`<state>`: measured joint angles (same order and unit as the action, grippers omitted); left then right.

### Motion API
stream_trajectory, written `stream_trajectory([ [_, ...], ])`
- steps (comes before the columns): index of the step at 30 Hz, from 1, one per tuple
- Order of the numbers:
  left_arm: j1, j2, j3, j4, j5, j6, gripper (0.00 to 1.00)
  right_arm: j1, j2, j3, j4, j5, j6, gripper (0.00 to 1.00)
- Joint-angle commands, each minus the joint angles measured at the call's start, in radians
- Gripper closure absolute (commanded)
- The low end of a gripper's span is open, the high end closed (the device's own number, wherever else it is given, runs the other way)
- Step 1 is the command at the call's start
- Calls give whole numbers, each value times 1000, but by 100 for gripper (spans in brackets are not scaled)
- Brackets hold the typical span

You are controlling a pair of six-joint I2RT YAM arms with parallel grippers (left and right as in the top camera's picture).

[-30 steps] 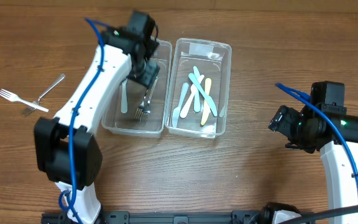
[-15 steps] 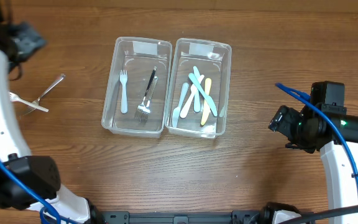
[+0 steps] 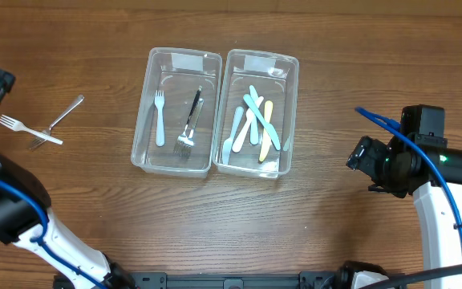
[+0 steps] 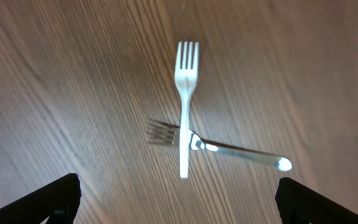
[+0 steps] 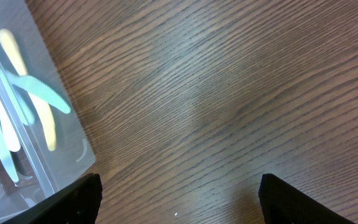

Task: Pack container
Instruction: 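Move the left gripper back to the forks and grasp the white plastic fork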

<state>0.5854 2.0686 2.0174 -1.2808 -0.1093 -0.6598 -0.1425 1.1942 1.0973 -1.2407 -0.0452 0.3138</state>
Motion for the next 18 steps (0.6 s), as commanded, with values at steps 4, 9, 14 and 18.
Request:
stream_trajectory([
  [4, 11, 142, -2, 43, 51, -2, 0, 5, -2, 3, 6, -2, -3, 17],
  [9, 10, 240, -2, 57, 58, 2, 0, 5, -2, 3, 6, -2, -3, 17],
  [14, 12, 320, -2, 67, 58, 29, 0, 5, -2, 3, 5, -2, -3, 17],
  [18, 12, 357, -2, 77, 57, 29, 0, 5, -2, 3, 5, -2, -3, 17],
])
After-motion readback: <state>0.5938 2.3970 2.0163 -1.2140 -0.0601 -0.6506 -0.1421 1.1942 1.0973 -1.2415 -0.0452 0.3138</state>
